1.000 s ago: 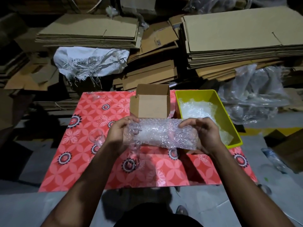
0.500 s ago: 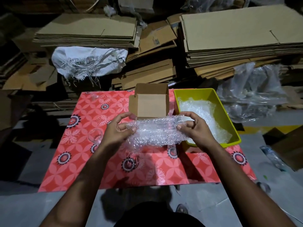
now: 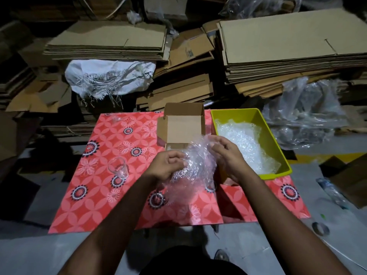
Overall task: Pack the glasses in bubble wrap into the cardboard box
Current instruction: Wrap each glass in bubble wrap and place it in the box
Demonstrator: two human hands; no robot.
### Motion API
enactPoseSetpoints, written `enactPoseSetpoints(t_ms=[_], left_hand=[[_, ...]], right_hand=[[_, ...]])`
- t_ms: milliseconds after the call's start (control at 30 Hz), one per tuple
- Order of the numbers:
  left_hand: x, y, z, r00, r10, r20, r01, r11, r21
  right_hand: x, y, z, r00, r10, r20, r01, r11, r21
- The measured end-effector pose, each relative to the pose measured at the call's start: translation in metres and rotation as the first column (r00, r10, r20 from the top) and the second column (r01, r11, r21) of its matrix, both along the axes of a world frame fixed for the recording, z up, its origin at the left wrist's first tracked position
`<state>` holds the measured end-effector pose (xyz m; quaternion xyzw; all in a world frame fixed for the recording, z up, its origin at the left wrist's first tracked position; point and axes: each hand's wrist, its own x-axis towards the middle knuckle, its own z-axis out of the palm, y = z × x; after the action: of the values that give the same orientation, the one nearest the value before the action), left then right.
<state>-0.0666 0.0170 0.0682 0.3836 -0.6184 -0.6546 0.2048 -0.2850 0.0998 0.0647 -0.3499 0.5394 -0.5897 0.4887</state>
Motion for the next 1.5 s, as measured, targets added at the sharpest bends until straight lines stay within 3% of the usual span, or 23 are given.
enactPoseSetpoints(t_ms=[67,200,367,533,633,700,800,867,967,1000,1067,1133,1233,1367,1500], left_hand=[[-0.003,0.007,-0.004,0.988,0.129,-0.081,-0.124,0.990,0.063],[-0.003,0.006,-0.015,0.967,0.223,-0.124,-0.210,0.971,0.114],[0.001,0.006,-0.014,0.969,0.221,-0.108,-0.223,0.975,-0.002],[0.004,0.004,0.000,0.968,0.224,-0.111,-0.237,0.964,-0.121],[0.005,0.004,0.009,0.972,0.218,-0.087,-0.229,0.959,-0.166],[0.004,0.009,0.019,0.970,0.219,-0.107,-0.230,0.967,-0.105],[0.001,0.018,0.033,0.959,0.221,-0.178,-0.169,0.949,0.268],[0.001,0.025,0.036,0.982,0.133,-0.131,-0.076,0.926,0.370],[-0.002,0.031,0.023,0.995,0.052,-0.089,-0.029,0.969,0.247],[-0.002,0.030,0.019,0.996,0.065,-0.069,-0.049,0.976,0.211],[0.000,0.026,0.015,0.992,0.115,-0.059,-0.103,0.979,0.176],[0.001,0.021,0.013,0.985,0.141,-0.097,-0.125,0.980,0.156],[0.005,0.018,0.008,0.988,0.129,-0.082,-0.125,0.991,0.058],[0.007,0.016,0.004,0.987,0.111,-0.119,-0.109,0.994,0.027],[0.002,0.022,0.011,0.971,0.170,-0.166,-0.154,0.982,0.106]], right_hand=[[0.004,0.011,-0.008,0.979,0.054,0.198,-0.066,0.997,0.050],[0.014,0.027,-0.021,0.969,0.226,0.098,-0.239,0.958,0.155],[0.013,0.024,-0.015,0.975,0.188,-0.117,-0.175,0.978,0.112],[0.009,0.021,-0.013,0.991,0.135,0.020,-0.135,0.991,0.018],[0.012,0.019,-0.011,0.994,0.081,0.072,-0.085,0.994,0.061],[0.012,0.016,-0.018,0.998,0.041,0.038,-0.044,0.996,0.083],[0.011,0.012,-0.025,0.999,-0.005,-0.047,0.008,0.998,0.058],[0.012,0.012,-0.020,0.994,-0.043,-0.099,0.046,0.999,0.022],[0.015,0.015,-0.013,0.983,-0.062,-0.170,0.060,0.998,-0.015],[0.016,0.016,-0.013,0.991,-0.076,-0.114,0.076,0.997,-0.004],[0.019,0.016,-0.013,0.985,-0.080,0.156,0.069,0.995,0.074],[0.020,0.021,-0.012,0.952,0.027,0.305,-0.080,0.984,0.160],[0.022,0.030,-0.008,0.928,0.247,0.280,-0.289,0.950,0.119],[0.017,0.028,-0.004,0.968,0.182,0.173,-0.193,0.980,0.052],[0.015,0.027,-0.001,0.970,0.147,0.196,-0.160,0.986,0.050]])
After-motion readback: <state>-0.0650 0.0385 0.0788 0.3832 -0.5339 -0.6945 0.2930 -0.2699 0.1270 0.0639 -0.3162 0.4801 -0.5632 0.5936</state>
